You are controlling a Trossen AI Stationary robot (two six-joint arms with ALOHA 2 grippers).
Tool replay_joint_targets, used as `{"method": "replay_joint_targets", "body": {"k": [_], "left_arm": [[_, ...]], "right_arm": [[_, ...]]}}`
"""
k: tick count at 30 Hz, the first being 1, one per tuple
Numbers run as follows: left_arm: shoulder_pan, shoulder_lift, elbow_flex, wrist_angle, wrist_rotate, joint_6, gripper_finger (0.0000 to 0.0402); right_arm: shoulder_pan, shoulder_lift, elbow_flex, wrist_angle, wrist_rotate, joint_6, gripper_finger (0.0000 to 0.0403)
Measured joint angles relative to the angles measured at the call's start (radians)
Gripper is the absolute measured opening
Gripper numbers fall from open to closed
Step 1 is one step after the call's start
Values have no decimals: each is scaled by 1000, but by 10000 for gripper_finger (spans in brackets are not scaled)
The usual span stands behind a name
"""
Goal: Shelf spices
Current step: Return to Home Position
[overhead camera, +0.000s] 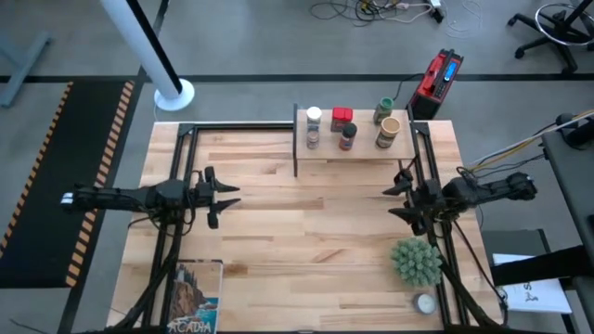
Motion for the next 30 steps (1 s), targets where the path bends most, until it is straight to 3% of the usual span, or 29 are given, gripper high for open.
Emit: {"method": "replay_joint_targets", "body": {"k": [3,16,30], "left_arm": [[0,-37,0,0,0,0,147],[0,-181,0,-2,0,0,167],[0,-171,0,18,0,0,163]], "right_arm": [[0,-70,0,-41,0,0,232],[-3,-66,0,-56,0,0,233],[-79,-66,-1,-56,0,0,252]]}}
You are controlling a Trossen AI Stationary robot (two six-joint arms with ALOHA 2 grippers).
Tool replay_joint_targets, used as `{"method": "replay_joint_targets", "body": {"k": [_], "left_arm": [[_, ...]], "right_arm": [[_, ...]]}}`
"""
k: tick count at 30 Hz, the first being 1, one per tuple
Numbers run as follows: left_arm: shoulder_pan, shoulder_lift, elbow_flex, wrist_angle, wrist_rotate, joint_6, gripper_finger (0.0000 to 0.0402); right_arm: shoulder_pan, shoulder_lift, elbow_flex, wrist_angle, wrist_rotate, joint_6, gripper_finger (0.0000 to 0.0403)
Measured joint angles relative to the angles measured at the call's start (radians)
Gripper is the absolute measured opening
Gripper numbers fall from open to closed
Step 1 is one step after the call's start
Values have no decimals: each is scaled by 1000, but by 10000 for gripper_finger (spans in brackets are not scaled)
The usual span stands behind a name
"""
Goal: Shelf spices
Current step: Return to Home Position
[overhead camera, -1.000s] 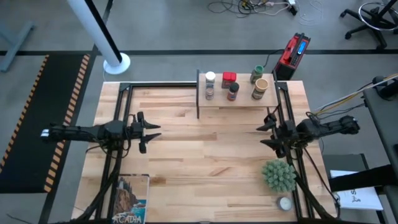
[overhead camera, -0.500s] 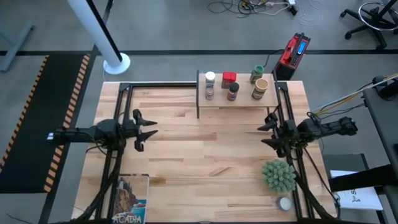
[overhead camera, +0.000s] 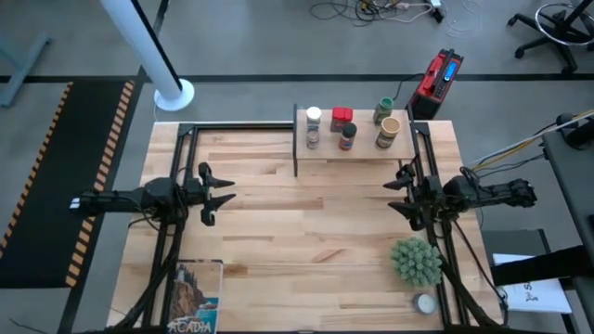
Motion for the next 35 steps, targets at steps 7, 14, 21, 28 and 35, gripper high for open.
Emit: {"method": "replay_joint_targets", "body": {"k": [7,14,21,28,35], "left_arm": [[0,37,7,5,0,0,153],[0,82,9,7,0,0,146],[0,127,10,7,0,0,141],[0,175,10,8,0,0,151],[0,217,11,10,0,0,162]], "right_arm": [[0,28,0,1,0,0,244],[0,35,0,0,0,0,231],[0,35,0,0,0,0,224],[0,35,0,0,0,0,234],[0,35,0,0,0,0,246]]}}
